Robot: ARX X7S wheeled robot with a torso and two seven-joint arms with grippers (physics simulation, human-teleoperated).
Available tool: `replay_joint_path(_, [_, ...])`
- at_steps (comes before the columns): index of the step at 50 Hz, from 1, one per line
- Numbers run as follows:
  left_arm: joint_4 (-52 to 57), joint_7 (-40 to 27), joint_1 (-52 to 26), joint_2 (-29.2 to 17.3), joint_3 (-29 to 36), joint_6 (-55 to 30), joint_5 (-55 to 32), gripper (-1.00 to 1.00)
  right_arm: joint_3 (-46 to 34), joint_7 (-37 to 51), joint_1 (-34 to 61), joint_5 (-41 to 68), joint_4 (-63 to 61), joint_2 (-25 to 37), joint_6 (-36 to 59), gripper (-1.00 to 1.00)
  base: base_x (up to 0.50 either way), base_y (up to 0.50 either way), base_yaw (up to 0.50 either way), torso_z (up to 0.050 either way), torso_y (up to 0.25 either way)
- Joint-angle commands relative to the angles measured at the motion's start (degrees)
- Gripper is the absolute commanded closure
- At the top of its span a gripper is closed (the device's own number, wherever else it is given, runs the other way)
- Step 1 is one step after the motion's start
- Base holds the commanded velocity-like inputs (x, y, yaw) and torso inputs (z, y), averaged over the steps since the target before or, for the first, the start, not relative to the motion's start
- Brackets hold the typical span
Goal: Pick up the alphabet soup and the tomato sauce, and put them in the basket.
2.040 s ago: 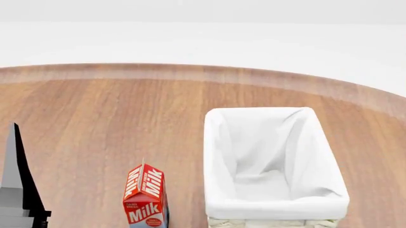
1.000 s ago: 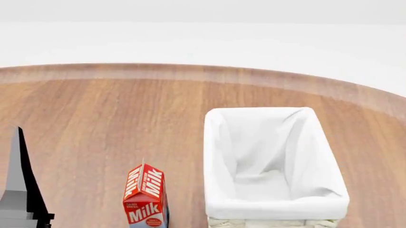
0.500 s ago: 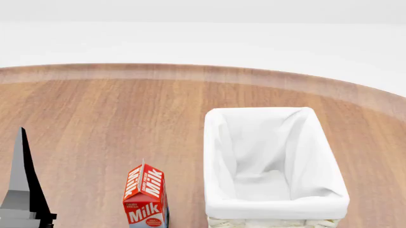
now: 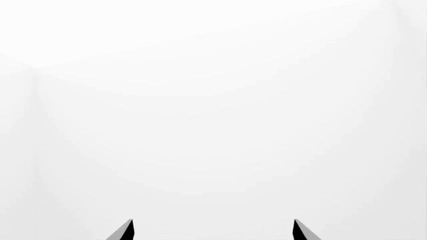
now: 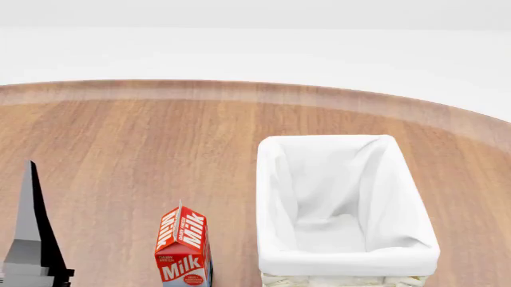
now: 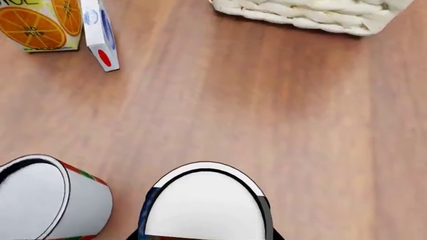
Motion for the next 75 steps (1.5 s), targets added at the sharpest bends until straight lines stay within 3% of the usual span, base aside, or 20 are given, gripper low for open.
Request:
replay_joint_path(1, [-0.3, -0.2, -0.1, -0.1, 0.3, 0.2, -0.1, -1.00, 2.7, 3.6, 1.3, 0.6, -11.1, 3.1, 2.3, 1.00, 0.00, 0.00, 0.00, 0.000, 0.000])
replay_joint_path(18, [0.0, -0.4, -0.5, -0.3, 0.5, -0.2, -0.3, -1.00, 8.5, 8.9, 5.8, 7.4, -22.4, 7.2, 4.3, 1.00, 0.00, 0.00, 0.00, 0.000, 0.001])
replay_joint_path(23, [0.2, -0.5, -0.6, -0.4, 0.4, -0.3, -0.4, -1.00, 12.5, 14.9, 11.9, 17.9, -27.8, 9.9, 6.8, 1.00, 0.00, 0.00, 0.00, 0.000, 0.000])
replay_joint_path(26, [0.1, -0.5, -0.7, -0.4, 0.5, -0.3, -0.4, -1.00, 8.8, 18.7, 17.9, 21.7, -28.5, 14.1, 2.2, 1.00, 0.00, 0.00, 0.00, 0.000, 0.000])
replay_joint_path(33, [0.2, -0.6, -0.8, -0.5, 0.6, -0.4, -0.4, -1.00, -18.6, 27.5, 44.1, 26.3, -28.5, 26.4, -16.5, 1.00, 0.00, 0.00, 0.00, 0.000, 0.000])
replay_joint_path(37, [0.4, -0.7, -0.9, -0.5, 0.7, -0.6, -0.5, -1.00, -37.6, 30.5, 61.3, 26.2, -28.5, 29.6, -24.5, 1.00, 0.00, 0.00, 0.00, 0.000, 0.000])
replay_joint_path(42, [-0.1, -0.8, -0.8, -0.5, 0.8, 0.0, -0.5, -1.00, -67.2, 33.8, 88.5, 25.1, -28.5, 30.7, -35.4, 1.00, 0.00, 0.00, 0.00, 0.000, 0.000])
replay_joint_path(45, [-0.3, -0.9, -1.0, -0.4, 1.3, -0.2, -0.4, -1.00, -84.1, 36.8, 102.1, 21.2, -28.5, 29.2, -42.5, 1.00, 0.00, 0.00, 0.00, 0.000, 0.003])
replay_joint_path(46, [0.0, -0.9, -1.1, -0.4, 1.2, -0.4, -0.4, -1.00, -92.7, 37.5, 110.7, 23.0, -28.5, 27.7, -46.0, 1.00, 0.00, 0.00, 0.00, 0.000, 0.000])
replay_joint_path(49, [-0.2, -0.9, -1.3, -0.5, 1.1, -0.4, -0.6, -1.00, -118.5, 44.2, 136.5, 17.5, -28.5, 17.1, -64.6, 1.00, 0.00, 0.00, 0.00, 0.000, 0.000])
replay_joint_path(51, [-0.4, -0.9, -1.2, -0.5, 1.2, -0.1, -0.5, -1.00, -133.8, 47.6, 142.3, 14.0, -28.5, 12.3, -71.9, 1.00, 0.00, 0.00, 0.00, 0.000, 0.000])
replay_joint_path(52, [-0.5, -0.9, -1.2, -0.5, 1.2, 0.1, -0.5, -1.00, -135.6, 47.7, 144.4, 14.1, -28.5, 11.3, -73.6, 1.00, 0.00, 0.00, 0.00, 0.000, 0.000])
replay_joint_path(57, [-0.2, -1.0, -1.5, -0.4, 1.5, -0.5, -0.5, -1.00, -138.6, 43.5, 153.9, 20.5, -27.7, 9.7, -78.2, 1.00, 0.00, 0.00, 0.00, 0.000, 0.000])
replay_joint_path(61, [-0.8, -1.1, -1.0, -0.6, 1.3, 0.4, -0.6, -1.00, -121.7, 35.5, 153.9, 34.9, -27.7, 19.3, -63.8, 1.00, 0.00, 0.00, 0.00, 0.000, 0.000])
replay_joint_path(63, [-0.5, -1.1, -0.9, -0.7, 1.1, 0.1, -0.8, -1.00, -117.9, 33.4, 152.9, 37.3, -26.0, 21.4, -61.2, 1.00, 0.00, 0.00, 0.00, 0.000, 0.000])
replay_joint_path(69, [-0.2, -1.2, -0.9, -0.8, 1.0, 0.0, -1.0, -1.00, -114.3, 32.2, 149.4, 39.4, -20.1, 18.7, -62.1, 1.00, 0.00, 0.00, 0.00, 0.000, 0.000])
replay_joint_path(71, [-0.4, -1.2, -0.9, -0.9, 1.1, 0.2, -0.9, -1.00, -113.1, 30.0, 153.0, 45.1, -18.8, 17.7, -60.8, 1.00, 0.00, 0.00, 0.00, 0.000, 0.000])
replay_joint_path(75, [-0.2, -1.2, -1.1, -0.9, 1.0, -0.3, -1.2, -1.00, -111.0, 27.3, 151.7, 48.9, -13.3, 15.5, -60.8, 1.00, 0.00, 0.00, 0.00, 0.000, 0.002])
